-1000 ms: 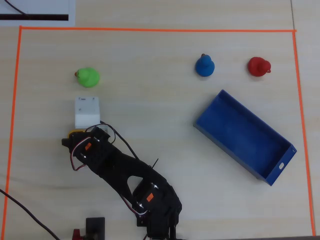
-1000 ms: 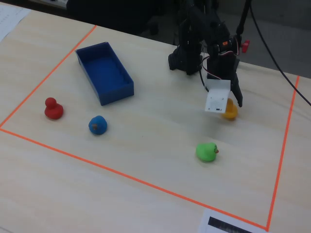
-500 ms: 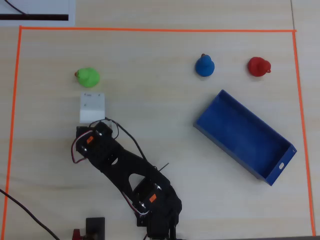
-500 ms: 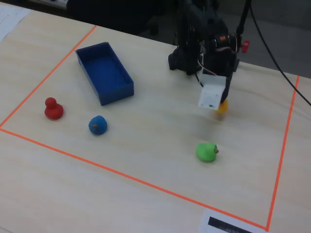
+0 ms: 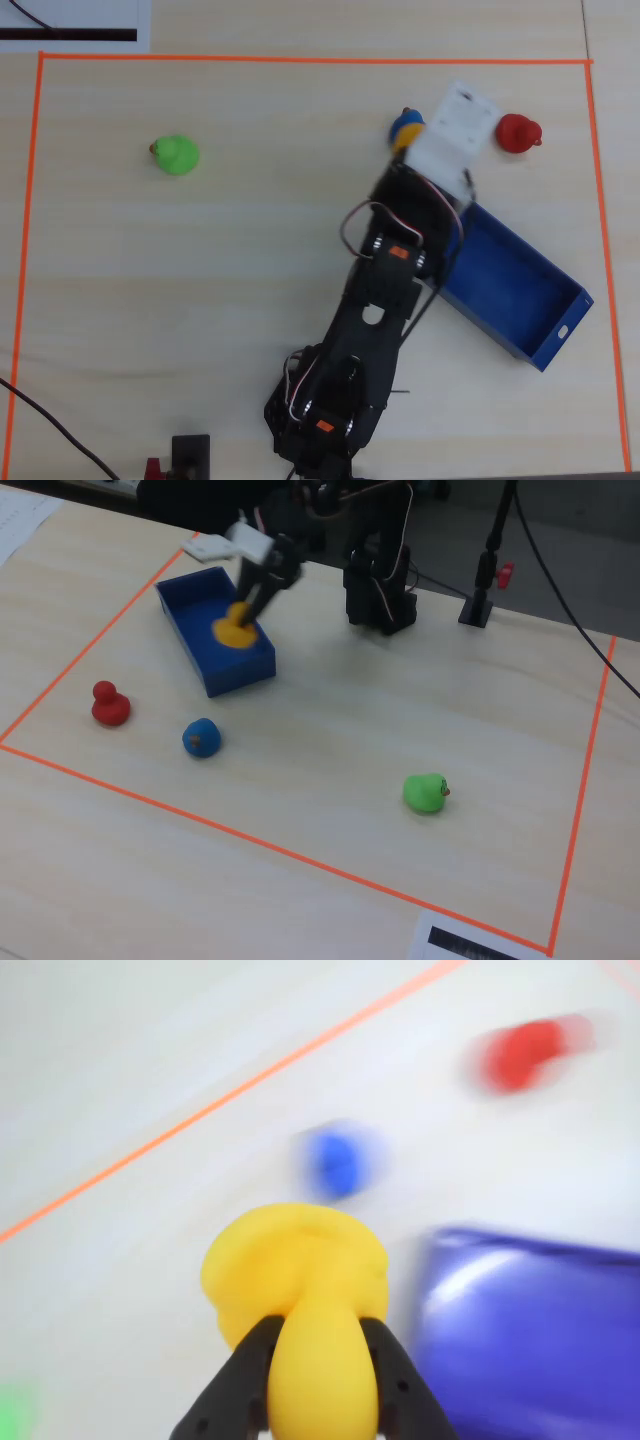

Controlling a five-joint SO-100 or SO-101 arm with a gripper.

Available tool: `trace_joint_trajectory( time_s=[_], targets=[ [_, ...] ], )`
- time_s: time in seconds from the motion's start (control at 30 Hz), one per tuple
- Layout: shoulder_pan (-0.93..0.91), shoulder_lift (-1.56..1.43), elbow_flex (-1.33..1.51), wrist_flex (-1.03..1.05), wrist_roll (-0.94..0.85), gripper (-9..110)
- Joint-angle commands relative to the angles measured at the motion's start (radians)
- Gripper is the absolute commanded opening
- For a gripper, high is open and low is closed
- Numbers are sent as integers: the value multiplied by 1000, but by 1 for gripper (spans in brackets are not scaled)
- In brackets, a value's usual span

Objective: Grasp yellow duck and put it into box.

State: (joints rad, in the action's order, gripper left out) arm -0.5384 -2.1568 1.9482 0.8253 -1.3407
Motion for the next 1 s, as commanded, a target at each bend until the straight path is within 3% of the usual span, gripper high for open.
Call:
trace_joint_trajectory(
  time_s=[0.0, 0.17, 0.37, 0.97],
  targets=[
    [-387, -21, 40, -143, -54, 0],
    [-615, 15, 66, -216, -61, 0],
    [-761, 55, 164, -351, -133, 0],
    [-765, 77, 304, -267, -293, 0]
  ],
)
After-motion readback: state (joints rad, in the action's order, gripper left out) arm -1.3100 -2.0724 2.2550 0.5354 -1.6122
